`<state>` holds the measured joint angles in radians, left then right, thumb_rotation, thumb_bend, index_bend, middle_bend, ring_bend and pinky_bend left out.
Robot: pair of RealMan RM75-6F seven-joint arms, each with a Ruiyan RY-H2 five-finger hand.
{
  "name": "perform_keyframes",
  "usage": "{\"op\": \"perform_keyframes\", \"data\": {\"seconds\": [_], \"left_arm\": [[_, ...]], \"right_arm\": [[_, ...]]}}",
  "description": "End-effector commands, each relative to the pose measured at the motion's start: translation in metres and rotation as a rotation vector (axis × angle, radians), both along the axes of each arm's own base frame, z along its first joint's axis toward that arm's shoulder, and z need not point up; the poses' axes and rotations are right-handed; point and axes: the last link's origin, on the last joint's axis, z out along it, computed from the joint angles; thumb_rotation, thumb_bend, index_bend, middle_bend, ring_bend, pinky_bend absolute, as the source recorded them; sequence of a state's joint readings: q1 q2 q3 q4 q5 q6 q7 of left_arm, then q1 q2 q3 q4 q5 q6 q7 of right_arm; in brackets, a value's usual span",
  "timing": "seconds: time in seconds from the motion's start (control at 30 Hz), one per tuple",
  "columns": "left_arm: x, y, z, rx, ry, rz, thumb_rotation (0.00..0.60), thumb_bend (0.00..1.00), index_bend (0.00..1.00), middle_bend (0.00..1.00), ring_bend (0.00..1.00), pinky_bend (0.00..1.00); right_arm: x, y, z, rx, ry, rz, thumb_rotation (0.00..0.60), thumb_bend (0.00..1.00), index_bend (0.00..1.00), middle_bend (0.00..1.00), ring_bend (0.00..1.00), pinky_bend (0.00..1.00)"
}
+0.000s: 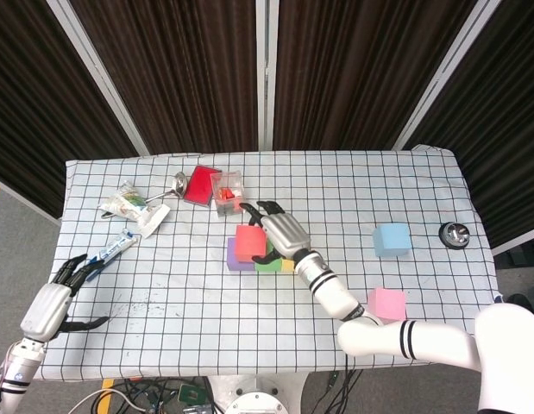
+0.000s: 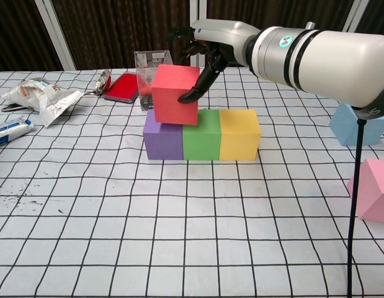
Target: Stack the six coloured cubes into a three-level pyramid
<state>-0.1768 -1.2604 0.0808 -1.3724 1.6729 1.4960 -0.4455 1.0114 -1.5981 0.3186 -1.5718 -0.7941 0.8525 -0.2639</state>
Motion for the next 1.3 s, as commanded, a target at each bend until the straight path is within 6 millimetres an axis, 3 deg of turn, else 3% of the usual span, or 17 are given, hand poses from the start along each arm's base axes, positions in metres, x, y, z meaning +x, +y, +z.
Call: {"op": "perform_keyframes", "data": {"seconds": [0.03,1.3], "left_arm": [[0.0,0.0,0.0,-0.002,-0.001,0.001,0.6,0.0,0.12,0.18,0.01,0.06],[0.0,0.001,0.0,-0.009,-0.005,0.004,0.6,0.0,0.12,0.18,0.01,0.06]], "right_arm": [[-0.006,-0.001,0.003,-0.007,0.014,0.007,0.6,0.15,0.0,0.39,0.0,0.0],[-0.006,-0.002,-0.012,0.015,0.034,0.061,0.6,0.16,0.0,0.39,0.0,0.0]]}}
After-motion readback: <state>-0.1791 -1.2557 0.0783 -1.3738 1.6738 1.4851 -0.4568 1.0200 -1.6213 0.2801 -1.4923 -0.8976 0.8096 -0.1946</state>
